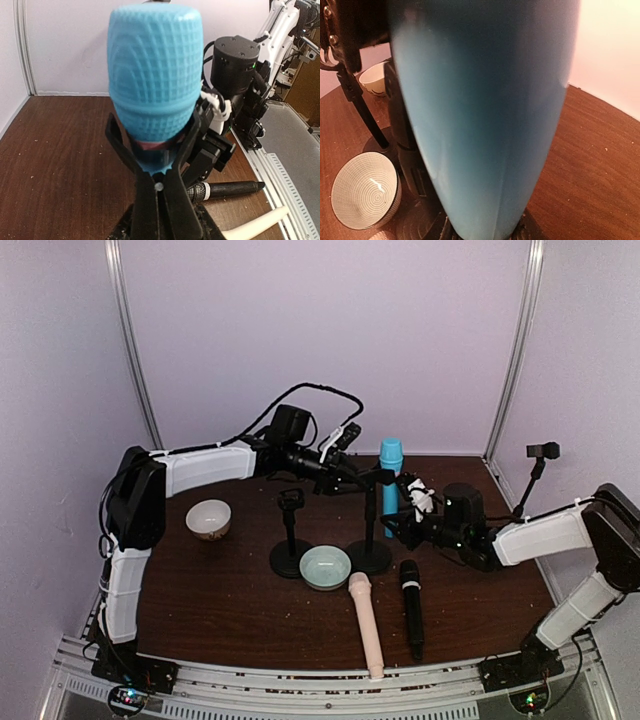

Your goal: Attach the microphones to the stand

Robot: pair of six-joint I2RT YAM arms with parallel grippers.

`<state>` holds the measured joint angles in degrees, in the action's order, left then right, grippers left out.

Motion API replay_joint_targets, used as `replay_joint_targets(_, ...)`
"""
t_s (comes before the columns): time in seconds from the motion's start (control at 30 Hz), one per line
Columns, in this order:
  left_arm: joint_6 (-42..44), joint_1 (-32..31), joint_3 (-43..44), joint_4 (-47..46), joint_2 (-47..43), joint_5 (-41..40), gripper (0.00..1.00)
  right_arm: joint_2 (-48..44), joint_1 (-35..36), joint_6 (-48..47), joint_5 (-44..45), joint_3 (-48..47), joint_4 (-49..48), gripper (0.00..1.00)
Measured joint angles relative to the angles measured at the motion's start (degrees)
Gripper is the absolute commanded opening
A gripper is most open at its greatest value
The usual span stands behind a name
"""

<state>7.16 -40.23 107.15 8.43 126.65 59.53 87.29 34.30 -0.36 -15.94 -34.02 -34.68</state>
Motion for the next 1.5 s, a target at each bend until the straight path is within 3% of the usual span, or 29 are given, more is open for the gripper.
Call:
replay_joint_targets(0.33, 4.1, -0.4, 0.0, 2.9, 0.0, -1.6, 0.11, -5.1, 0.6, -4.7, 2.4, -5.2, 11.1, 0.17)
replay_joint_targets(0.53, 5.2, -0.6, 0.0, 3.1, -0.1, -1.9, 0.33, -4.3, 1.8, -6.4, 5.2, -8.4, 16.4, 0.17)
replay_joint_targets(0.77, 5.5, -0.6, 0.0, 3.2, -0.3, -3.0, 0.52, -4.3, 2.2, -7.0, 7.0, -9.7, 18.6, 0.17)
replay_joint_targets(0.97, 5.0, -1.2, 0.0, 2.7, -0.3, -3.3, 0.71, -4.3, 2.6, -7.4, 7.3, -9.8, 18.8, 0.24)
replay_joint_targets(1.27, 2.3, -1.2, 0.0, 0.2, -0.3, -3.6, 0.65, -4.3, 2.7, -7.3, 8.1, -9.8, 18.8, 0.39)
replay_joint_targets(1.4, -1.8, -1.2, 0.0, -3.1, -0.3, -3.6, 0.61, -4.3, 2.7, -7.2, 8.7, -9.8, 19.0, 0.40)
replay_joint_targets(1.5, -6.0, -1.3, -0.1, -7.1, -0.3, -3.5, 0.64, -4.3, 2.7, -7.0, 9.0, -9.8, 19.2, 0.42)
